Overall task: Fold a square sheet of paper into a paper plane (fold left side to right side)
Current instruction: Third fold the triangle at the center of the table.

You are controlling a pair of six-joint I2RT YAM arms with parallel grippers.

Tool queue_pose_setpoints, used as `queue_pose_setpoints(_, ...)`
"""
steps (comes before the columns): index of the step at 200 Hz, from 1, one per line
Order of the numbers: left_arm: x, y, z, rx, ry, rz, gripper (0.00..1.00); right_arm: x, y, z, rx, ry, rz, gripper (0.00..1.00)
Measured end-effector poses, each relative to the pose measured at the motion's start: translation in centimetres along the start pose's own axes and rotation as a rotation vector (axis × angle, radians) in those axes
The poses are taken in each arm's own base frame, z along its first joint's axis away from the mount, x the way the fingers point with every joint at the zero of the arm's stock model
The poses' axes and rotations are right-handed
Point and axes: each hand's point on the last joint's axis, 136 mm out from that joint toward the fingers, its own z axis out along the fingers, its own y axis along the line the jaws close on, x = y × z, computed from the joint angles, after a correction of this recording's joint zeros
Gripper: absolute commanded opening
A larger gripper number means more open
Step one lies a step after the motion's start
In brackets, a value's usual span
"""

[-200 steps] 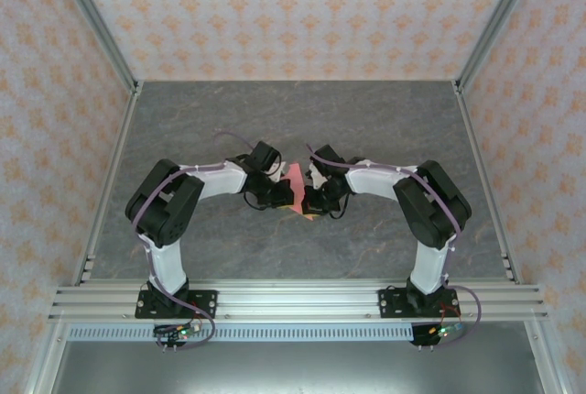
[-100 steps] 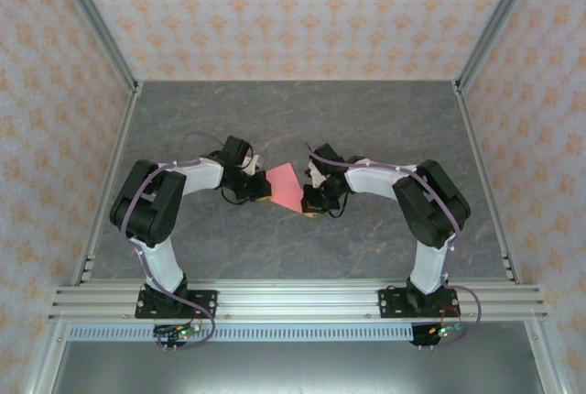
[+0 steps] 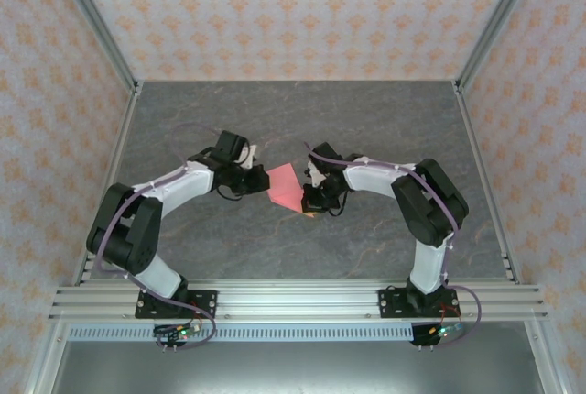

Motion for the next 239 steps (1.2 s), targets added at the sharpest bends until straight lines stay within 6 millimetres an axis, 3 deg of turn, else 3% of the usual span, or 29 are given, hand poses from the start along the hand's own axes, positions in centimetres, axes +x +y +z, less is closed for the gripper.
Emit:
queue_pose_setpoints(24,1.2,-1.9,2.2,0.024,0.063,0.043,0.10,0.0,0.0,0.0,0.000,0.000,0.000,0.06)
queue_pose_setpoints(80,1.9,0.6,6.0,-0.035,0.141,-0.011,0.10,0.0,0.1,-0.1,-0.002,-0.001,-0.001,0.06)
queue_pose_setpoints(137,1.6,0.9,6.3,-0.054,0.135,-0.011,0.09,0.1,0.1,-0.7,0.037,0.005,0.038,0.06)
queue_pose_setpoints(194,1.7,1.1,6.4,-0.048,0.126,-0.007,0.09,-1.0,4.3,-0.7,-0.001,-0.023,0.023,0.06)
queue_pose_setpoints(239,1.7,1.1,6.5,-0.047,0.124,-0.005,0.08,-1.2,3.1,1.2,0.042,0.006,0.069,0.05)
